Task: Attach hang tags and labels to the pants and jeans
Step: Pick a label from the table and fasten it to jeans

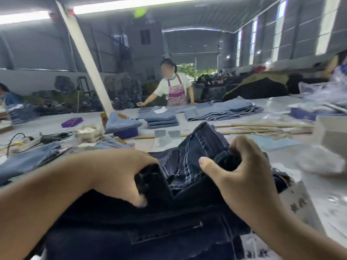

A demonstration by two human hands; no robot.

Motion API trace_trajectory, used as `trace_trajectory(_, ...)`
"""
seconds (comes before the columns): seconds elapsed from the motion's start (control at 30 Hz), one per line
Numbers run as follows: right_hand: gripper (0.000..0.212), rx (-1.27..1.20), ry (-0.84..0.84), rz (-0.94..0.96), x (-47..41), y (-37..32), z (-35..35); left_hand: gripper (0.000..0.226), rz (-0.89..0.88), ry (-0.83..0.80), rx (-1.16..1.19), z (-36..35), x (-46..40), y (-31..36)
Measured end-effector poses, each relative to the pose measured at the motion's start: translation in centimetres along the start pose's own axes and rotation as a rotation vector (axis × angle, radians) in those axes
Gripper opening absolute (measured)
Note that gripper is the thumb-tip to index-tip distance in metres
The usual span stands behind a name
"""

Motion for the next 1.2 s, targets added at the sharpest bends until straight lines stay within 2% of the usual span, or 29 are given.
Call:
trace_trajectory(0.07, 0.046, 0.109, -0.064, 0.031, 0.4, 0.1, 0.4, 0.072, 0.060, -0.244, 0.168, -0.5, 0.0, 0.7)
trace_trajectory(0.1, 0.046, 0.180, -0.113, 0.044, 0.5, 0.0, 0.4, 0.079, 0.040, -0.289, 0.249, -0.2, -0.3, 1.7)
trace_trajectory(0.17, 0.048, 0.337, -0.205, 0.074, 0.7, -0.3, 0.3, 0.090, 0.015, -0.235, 0.389, 1.3, -1.5, 3.7)
trace_trajectory(0.23, 0.050, 0.475, -0.267, 0.090, 0.7, -0.6, 0.2, 0.095, 0.038, -0.069, 0.433, 3.1, -2.8, 5.1)
trace_trajectory(0.3, 0.054, 0.560, -0.332, 0.055, 0.9, -0.4, 0.0, 0.090, 0.083, 0.061, 0.380, 3.9, -4.0, 6.2)
trace_trajectory(0.33, 0.063, 0.587, -0.365, 0.040, 1.1, -0.1, -0.2, 0.084, 0.116, 0.096, 0.365, 3.9, -4.7, 6.5)
trace_trajectory(0.4, 0.082, 0.634, -0.420, 0.012, 1.4, 0.3, -0.5, 0.081, 0.191, 0.112, 0.363, 3.7, -5.9, 6.9)
trace_trajectory(0.43, 0.083, 0.642, -0.426, 0.015, 1.5, 0.3, -0.6, 0.083, 0.228, 0.108, 0.351, 3.5, -6.4, 7.1)
trace_trajectory(0.53, 0.070, 0.661, -0.400, 0.033, 1.7, 0.1, -0.5, 0.088, 0.310, 0.117, 0.265, 3.1, -7.4, 7.3)
trace_trajectory(0.7, 0.070, 0.655, -0.406, -0.009, 2.5, 0.9, -0.7, 0.095, 0.285, 0.085, 0.072, 1.9, -8.8, 9.2)
trace_trajectory(0.77, 0.070, 0.639, -0.449, -0.013, 2.0, 0.6, -0.7, 0.089, 0.274, 0.076, 0.022, 2.1, -9.2, 9.9)
trace_trajectory(0.83, 0.086, 0.616, -0.633, -0.084, 1.6, 0.9, -1.9, 0.071, 0.284, 0.061, 0.028, 2.5, -9.4, 10.1)
trace_trajectory(0.9, 0.112, 0.618, -0.652, -0.069, 0.6, 0.9, -1.8, 0.058, 0.266, 0.078, 0.022, 2.6, -9.7, 10.3)
trace_trajectory(0.93, 0.115, 0.567, -0.676, -0.075, 0.5, 1.2, -1.9, 0.054, 0.261, 0.093, 0.054, 2.7, -9.5, 10.2)
trace_trajectory(1.03, 0.100, 0.422, -0.691, -0.071, -0.1, 1.3, -2.3, 0.046, 0.263, 0.191, 0.252, 3.0, -9.0, 8.5)
trace_trajectory(1.13, 0.095, 0.403, -0.684, 0.039, -0.8, -0.5, -3.5, 0.048, 0.258, 0.176, 0.657, 2.3, -7.4, 5.3)
trace_trajectory(1.2, 0.093, 0.361, -0.716, 0.119, -1.2, -1.9, -4.9, 0.035, 0.276, 0.079, 0.942, 1.3, -7.0, 3.8)
Point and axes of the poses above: each hand's wrist, its own x-axis away from the middle knuckle, its own z-axis out of the back of the hand, y = z × x, the point moved 10 cm from there along -x, towards the middle knuckle, and after that the axes turned 12 degrees about z, right-handed, at the moved point
